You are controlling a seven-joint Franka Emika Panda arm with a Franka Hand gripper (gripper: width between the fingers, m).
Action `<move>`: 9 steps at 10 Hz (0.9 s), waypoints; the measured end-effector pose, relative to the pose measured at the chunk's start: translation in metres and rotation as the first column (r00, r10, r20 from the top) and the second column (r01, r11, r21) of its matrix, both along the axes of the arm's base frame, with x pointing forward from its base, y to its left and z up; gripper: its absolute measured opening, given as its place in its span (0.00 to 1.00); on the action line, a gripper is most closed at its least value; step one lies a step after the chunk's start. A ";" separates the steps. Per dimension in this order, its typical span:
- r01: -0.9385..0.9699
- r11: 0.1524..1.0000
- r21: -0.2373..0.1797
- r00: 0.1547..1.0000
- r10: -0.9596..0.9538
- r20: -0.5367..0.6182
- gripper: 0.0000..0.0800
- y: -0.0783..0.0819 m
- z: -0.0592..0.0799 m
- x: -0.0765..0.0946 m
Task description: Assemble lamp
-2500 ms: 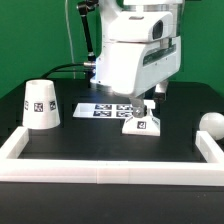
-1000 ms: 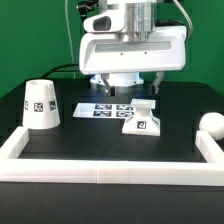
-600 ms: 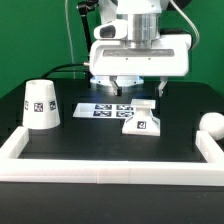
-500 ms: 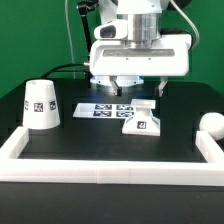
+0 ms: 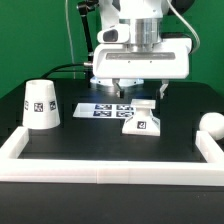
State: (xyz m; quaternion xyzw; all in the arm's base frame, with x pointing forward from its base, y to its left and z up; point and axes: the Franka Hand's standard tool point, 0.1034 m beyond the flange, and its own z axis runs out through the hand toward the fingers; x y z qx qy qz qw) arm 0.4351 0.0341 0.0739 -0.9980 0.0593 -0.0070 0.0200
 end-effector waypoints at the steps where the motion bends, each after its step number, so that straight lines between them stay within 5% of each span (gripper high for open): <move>1: -0.004 1.000 -0.001 1.000 0.004 -0.007 0.87 0.001 -0.003 -0.005; 9: -0.029 1.000 0.000 0.999 0.029 -0.023 0.87 0.007 -0.027 -0.017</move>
Offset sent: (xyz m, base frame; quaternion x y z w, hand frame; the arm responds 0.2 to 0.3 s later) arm -0.0048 0.0030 -0.0057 -0.0103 0.0058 0.0082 0.9999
